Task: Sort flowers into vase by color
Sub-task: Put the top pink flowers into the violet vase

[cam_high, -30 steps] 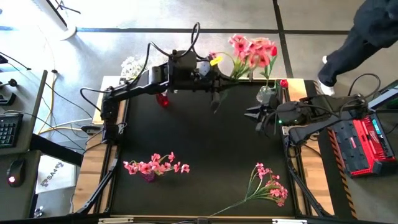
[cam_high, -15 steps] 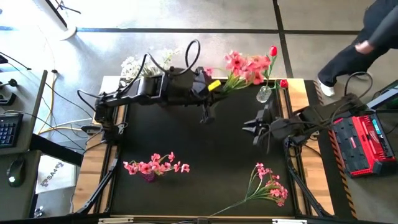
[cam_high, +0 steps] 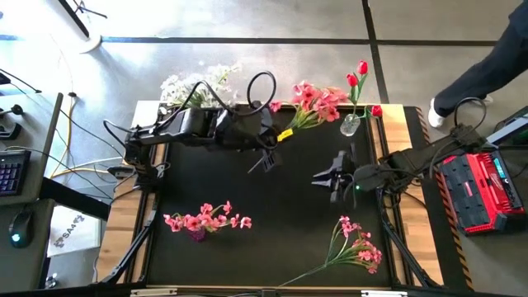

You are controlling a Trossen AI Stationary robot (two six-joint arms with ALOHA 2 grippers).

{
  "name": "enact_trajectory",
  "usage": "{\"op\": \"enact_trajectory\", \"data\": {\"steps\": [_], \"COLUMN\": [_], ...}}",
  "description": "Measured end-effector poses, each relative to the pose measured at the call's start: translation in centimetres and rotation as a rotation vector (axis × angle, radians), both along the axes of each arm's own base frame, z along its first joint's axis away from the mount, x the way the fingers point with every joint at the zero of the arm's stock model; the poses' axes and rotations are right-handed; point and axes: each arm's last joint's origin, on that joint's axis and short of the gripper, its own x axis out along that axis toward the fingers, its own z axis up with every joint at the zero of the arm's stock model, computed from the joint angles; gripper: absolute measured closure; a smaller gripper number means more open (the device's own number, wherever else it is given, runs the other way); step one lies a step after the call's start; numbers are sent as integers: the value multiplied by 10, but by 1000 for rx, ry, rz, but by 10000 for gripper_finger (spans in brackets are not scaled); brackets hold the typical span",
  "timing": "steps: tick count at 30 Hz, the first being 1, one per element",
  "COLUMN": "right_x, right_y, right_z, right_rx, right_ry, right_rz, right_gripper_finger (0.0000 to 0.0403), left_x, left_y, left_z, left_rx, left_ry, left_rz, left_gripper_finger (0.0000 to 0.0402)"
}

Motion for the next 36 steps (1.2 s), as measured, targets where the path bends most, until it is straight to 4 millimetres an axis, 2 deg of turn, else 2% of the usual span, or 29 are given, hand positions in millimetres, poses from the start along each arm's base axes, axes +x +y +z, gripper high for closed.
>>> {"op": "enact_trajectory", "data": {"steps": [3,9,13,16,20,23,32,36], "right_x": [-1,-1,-1,0,1,3,10,13], "right_y": [2,3,3,3,3,1,-10,-14], "right_z": [0,1,2,3,5,7,15,19], "right_rx": [-6,-13,5,12,-1,-20,-39,-9], "right_ry": [-5,-21,-28,-36,-61,-81,-159,-212], "right_rz": [2,-7,-17,-19,-33,-37,-78,-126], "right_gripper_finger": [308,308,308,308,308,308,308,308], "left_x": [0,5,-3,-20,-58,-82,-123,-151], "left_y": [-5,-17,-22,-26,-28,-29,-37,-38], "left_z": [-4,-26,-27,-16,9,13,-19,-31], "left_rx": [1,-6,-33,-32,11,22,11,9], "left_ry": [25,107,118,85,13,-12,-86,-137], "left_rz": [1,-22,-40,-25,28,38,0,4], "left_gripper_finger": [401,401,401,401,401,401,401,401]}}
